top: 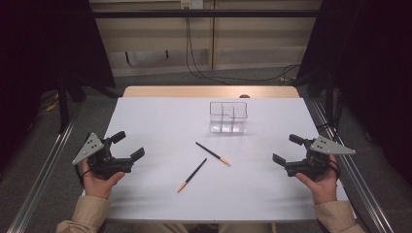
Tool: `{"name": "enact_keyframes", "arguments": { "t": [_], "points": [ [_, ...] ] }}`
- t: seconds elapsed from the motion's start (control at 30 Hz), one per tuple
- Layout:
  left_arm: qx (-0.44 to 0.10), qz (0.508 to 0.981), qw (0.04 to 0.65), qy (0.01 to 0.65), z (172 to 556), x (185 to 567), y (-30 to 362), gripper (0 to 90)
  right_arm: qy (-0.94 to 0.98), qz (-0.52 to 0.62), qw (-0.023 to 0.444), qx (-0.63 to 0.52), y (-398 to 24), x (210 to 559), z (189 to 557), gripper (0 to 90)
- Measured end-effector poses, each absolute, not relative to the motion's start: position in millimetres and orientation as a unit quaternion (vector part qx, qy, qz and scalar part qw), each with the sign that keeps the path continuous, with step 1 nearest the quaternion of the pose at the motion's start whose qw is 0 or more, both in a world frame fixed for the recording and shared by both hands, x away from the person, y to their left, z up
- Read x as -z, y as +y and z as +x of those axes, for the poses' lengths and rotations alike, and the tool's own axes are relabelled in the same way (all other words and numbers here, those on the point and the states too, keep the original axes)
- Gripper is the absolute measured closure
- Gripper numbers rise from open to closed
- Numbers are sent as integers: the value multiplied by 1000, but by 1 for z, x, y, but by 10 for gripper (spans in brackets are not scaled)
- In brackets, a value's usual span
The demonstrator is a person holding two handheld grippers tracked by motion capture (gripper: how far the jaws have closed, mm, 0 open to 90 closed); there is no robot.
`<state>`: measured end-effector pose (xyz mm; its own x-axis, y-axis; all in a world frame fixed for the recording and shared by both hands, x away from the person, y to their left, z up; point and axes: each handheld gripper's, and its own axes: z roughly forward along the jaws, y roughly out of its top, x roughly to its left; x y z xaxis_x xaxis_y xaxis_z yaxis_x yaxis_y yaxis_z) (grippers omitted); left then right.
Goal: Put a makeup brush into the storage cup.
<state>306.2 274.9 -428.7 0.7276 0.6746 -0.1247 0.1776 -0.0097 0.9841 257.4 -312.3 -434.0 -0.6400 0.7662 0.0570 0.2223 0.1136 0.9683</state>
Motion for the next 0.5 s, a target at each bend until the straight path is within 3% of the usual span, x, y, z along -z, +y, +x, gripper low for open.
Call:
{"name": "enact_keyframes", "arguments": {
  "t": [0.5],
  "points": [
    [-179,693,626,309,305,433,262,3,712,336,236,-570,-305,432,260,6]
  ]
}}
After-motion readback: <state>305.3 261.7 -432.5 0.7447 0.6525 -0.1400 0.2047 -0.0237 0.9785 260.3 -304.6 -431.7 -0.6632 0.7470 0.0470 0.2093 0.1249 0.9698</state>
